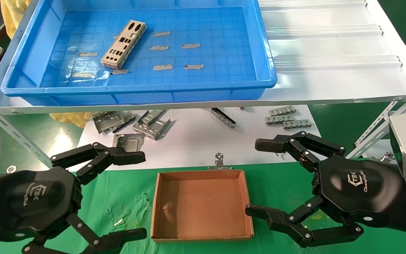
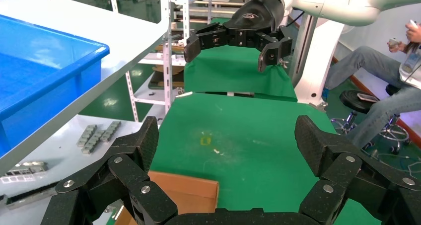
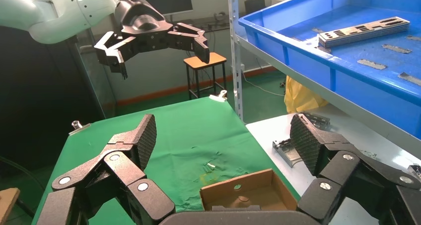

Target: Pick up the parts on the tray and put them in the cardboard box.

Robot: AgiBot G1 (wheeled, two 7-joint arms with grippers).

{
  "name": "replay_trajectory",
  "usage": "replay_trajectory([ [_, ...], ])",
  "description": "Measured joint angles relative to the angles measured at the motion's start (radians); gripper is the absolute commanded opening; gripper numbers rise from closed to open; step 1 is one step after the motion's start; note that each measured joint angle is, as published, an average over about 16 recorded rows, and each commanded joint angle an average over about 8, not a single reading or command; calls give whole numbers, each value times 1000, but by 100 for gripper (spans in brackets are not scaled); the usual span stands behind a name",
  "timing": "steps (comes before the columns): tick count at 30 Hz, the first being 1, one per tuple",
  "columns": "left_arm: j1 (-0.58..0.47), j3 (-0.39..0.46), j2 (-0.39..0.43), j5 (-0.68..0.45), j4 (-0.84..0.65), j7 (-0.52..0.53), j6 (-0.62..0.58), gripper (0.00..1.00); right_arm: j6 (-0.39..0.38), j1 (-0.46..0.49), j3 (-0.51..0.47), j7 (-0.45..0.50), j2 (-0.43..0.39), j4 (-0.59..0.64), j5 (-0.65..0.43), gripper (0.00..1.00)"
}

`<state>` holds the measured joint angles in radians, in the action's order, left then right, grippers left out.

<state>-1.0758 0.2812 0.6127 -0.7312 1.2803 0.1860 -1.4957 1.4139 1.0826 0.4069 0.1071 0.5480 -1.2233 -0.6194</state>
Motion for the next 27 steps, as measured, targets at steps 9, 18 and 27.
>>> replay_trajectory([
  [9, 0, 0, 0, 0, 0, 0, 0, 100, 0, 0, 0, 0, 0, 0, 0, 49],
  [18, 0, 0, 0, 0, 0, 0, 0, 100, 0, 0, 0, 0, 0, 0, 0, 0],
  [27, 0, 0, 0, 0, 0, 0, 0, 100, 0, 0, 0, 0, 0, 0, 0, 0],
])
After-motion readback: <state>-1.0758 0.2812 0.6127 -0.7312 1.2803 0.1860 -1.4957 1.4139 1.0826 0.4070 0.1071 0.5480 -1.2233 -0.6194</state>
